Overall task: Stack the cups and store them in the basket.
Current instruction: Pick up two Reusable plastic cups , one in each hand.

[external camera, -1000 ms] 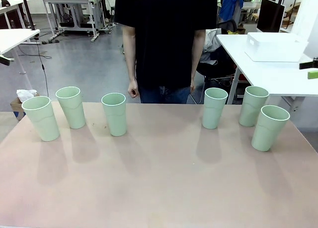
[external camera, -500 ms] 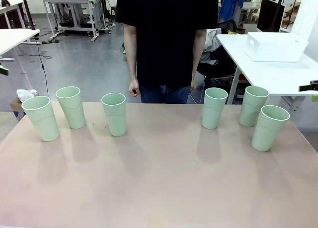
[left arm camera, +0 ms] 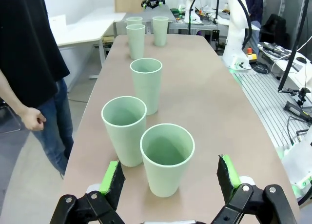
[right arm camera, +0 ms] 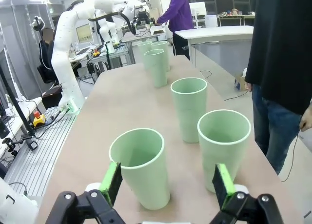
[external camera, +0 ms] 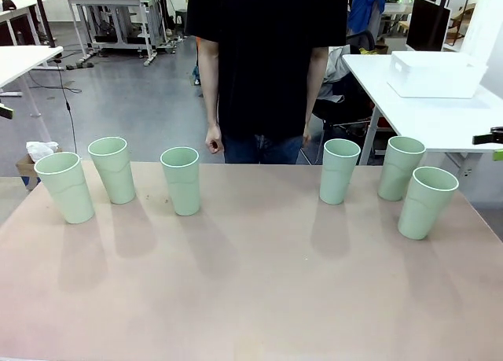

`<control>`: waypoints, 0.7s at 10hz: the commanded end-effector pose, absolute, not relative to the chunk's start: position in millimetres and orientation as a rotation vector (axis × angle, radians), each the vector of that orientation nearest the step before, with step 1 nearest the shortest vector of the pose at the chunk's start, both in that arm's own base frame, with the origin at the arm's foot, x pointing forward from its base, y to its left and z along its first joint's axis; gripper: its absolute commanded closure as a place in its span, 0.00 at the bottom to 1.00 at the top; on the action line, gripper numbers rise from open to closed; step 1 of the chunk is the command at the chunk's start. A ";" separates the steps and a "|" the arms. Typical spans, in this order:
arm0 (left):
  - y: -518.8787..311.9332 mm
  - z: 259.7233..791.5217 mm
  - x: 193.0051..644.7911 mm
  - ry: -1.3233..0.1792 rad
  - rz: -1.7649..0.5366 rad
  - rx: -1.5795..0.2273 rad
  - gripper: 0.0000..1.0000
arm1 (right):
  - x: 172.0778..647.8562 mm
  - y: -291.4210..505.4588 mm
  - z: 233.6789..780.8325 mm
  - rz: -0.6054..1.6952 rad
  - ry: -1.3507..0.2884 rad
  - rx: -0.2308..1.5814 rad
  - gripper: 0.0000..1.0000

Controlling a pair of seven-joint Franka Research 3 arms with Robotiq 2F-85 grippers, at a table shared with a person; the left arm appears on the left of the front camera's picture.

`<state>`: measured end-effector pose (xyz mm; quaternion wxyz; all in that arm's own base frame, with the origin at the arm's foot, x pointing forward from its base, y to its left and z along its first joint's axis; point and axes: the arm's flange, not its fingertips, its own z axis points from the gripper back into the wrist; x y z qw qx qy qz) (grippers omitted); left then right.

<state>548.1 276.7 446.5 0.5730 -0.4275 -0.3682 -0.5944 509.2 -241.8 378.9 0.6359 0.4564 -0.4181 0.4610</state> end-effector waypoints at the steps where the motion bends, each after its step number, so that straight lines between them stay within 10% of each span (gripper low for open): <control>1: 276.8 444.9 548.4 -0.862 -1.392 -1.004 0.00 | 509.3 -242.1 376.5 1.050 -0.953 1.045 0.00; 7: 299.0 365.8 574.6 -1.020 -1.348 -1.029 0.00 | 516.8 -241.9 297.1 1.222 -1.042 1.140 0.00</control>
